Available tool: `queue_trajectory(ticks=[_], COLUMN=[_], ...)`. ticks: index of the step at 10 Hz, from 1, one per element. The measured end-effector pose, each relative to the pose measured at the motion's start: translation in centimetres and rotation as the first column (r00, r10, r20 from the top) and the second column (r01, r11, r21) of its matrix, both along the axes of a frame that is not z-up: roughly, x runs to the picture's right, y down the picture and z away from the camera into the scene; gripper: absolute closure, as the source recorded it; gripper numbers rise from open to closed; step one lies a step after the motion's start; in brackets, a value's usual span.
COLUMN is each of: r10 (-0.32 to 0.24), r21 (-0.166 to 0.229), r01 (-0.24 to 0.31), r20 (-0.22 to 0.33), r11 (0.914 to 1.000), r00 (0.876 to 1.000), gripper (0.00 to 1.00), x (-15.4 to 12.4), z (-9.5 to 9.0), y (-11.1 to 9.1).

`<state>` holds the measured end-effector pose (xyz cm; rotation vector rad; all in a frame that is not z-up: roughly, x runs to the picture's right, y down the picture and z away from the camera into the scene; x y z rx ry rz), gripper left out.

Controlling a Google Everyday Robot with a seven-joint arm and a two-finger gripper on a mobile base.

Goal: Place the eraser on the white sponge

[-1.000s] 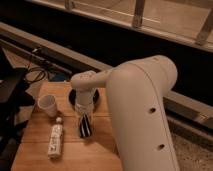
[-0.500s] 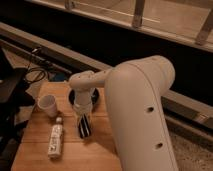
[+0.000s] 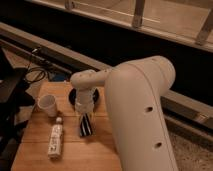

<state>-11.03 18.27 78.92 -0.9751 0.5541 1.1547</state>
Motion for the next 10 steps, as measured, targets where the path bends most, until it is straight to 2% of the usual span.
queue_trajectory(ticks=[2,7,8,10], r10=[0.003,-0.011,-0.024,-0.051], r21=[-0.009,-0.004,0.017,0.090], r01=[-0.003,0.011,0.025,0.058], r20=[-0.001,-0.005,-0.023,-0.078], r11=[1.0000,0.9999,0.9996,0.9942], r00=[1.000,1.000,0.999,0.996], gripper=[0.20,0.20,0.20,0.20], x=[0.2,0.2,0.5,1.2], z=[0.2,0.3,0.1,-0.8], y=[0.1,-0.5,-1.6,-5.3])
